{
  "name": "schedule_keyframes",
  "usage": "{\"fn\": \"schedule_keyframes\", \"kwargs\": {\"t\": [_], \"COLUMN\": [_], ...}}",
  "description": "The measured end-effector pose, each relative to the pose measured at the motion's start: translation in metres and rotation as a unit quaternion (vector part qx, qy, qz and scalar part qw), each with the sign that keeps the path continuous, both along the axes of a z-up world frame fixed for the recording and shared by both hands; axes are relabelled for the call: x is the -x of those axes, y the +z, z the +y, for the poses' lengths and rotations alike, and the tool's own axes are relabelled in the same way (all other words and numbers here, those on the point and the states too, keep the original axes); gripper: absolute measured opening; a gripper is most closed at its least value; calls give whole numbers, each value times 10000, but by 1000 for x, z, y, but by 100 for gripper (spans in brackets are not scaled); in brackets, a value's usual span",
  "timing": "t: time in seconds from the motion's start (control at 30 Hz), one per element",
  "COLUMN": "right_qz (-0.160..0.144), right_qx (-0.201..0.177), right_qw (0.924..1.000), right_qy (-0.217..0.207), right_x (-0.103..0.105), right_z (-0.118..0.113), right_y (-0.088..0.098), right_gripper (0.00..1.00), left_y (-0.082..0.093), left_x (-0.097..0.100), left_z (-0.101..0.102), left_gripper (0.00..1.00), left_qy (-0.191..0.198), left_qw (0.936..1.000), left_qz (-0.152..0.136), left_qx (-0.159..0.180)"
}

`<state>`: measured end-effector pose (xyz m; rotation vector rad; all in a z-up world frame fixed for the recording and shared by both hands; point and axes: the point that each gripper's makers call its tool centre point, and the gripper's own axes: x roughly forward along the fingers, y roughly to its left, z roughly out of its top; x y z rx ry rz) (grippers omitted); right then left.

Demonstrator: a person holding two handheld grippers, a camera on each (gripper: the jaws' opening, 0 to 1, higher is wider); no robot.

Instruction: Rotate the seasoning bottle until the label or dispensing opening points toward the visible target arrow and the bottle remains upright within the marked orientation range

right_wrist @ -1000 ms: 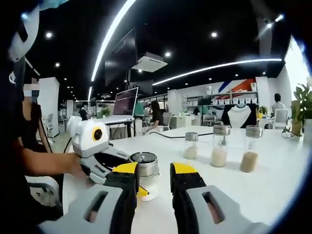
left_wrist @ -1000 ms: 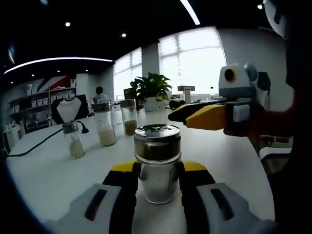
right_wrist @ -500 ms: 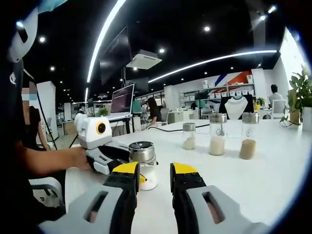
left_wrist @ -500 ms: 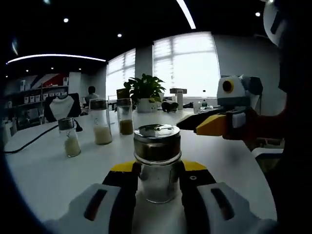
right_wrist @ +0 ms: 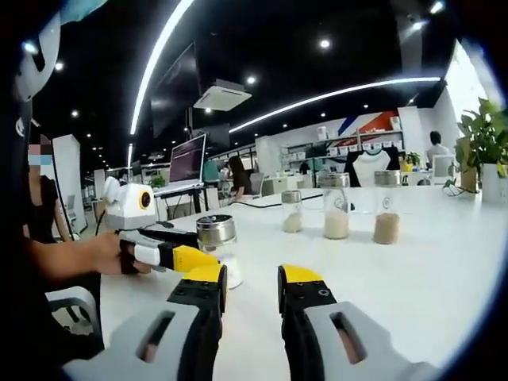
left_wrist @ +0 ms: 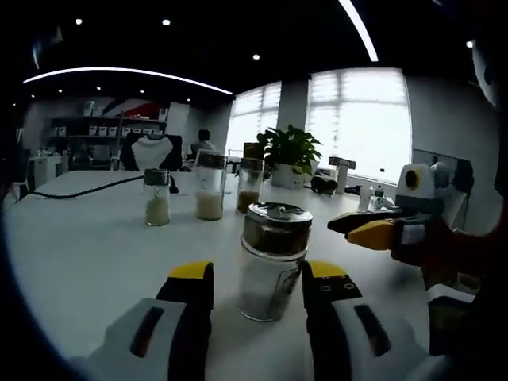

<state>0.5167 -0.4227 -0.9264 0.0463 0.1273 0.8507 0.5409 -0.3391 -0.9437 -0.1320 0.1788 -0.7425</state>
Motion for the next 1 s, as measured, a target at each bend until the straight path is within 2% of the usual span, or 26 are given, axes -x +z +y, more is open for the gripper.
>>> {"fn": "schedule_keyframes", "kwargs": {"t": [0.2, 0.27, 0.33, 0.4, 0.5, 0.6, 1.0], "right_qz": [20, 31, 19, 20, 31, 26, 18], "right_qx": [-35, -63, -79, -74, -53, -39, -4], "right_qw": [9999, 9999, 9999, 9999, 9999, 9999, 9998], "right_qy": [-114, -133, -140, -132, -122, -119, -199], "right_x": [0, 2, 3, 4, 5, 5, 4], "right_z": [-9, -11, -12, -12, -13, -14, -20], "right_y": [-1, 0, 1, 1, -1, 0, 0], "right_gripper": [24, 24, 24, 24, 24, 24, 23], "left_y": [3, 5, 6, 6, 7, 8, 7], "left_x": [-1, -1, -6, -9, -12, -16, -25], "left_z": [-5, -5, 2, 6, 9, 16, 45], "left_gripper": [38, 35, 34, 34, 33, 33, 33], "left_qy": [124, 48, 131, 30, -214, -292, -37], "left_qw": [9999, 9999, 9989, 9991, 9971, 9961, 9954], "left_qz": [-87, -139, -295, -271, -443, -472, -517], "left_qx": [-7, -71, -329, -332, -575, -691, -804]}}
